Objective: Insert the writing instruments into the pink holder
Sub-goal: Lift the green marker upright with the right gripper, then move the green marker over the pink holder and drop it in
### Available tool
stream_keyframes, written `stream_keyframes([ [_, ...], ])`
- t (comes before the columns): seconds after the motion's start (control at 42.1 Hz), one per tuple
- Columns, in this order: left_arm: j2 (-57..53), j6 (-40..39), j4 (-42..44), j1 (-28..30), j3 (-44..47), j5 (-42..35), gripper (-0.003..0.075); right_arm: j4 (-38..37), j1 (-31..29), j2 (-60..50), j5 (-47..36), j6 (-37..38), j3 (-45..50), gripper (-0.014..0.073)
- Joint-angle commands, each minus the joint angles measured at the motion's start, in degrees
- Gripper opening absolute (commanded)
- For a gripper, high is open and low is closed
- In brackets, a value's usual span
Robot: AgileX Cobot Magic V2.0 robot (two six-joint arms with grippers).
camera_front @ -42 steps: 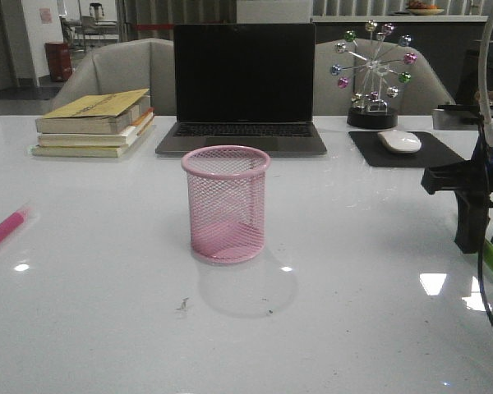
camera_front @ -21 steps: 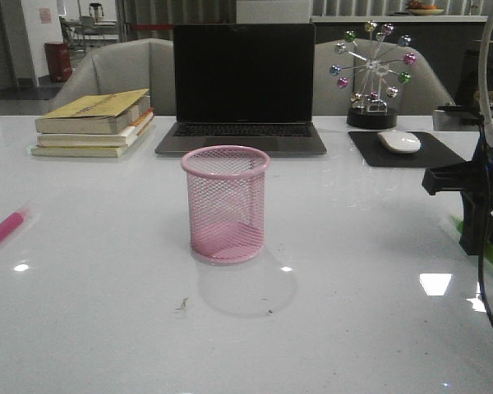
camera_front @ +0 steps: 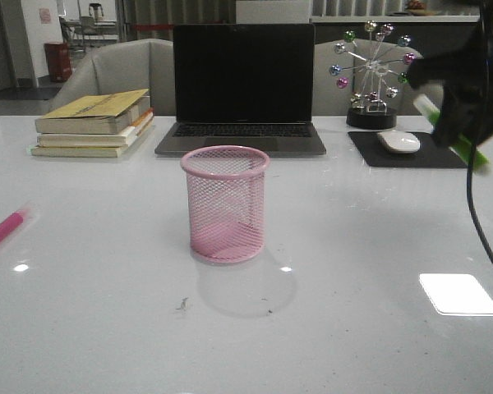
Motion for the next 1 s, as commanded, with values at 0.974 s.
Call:
stream_keyframes([
  [0.974,0.04,-0.41,-0.22,-0.32,-1.68,-4.77,0.0456,-2.73,24.99,5.77,-91.08,-0.78,20.74,0.0162],
])
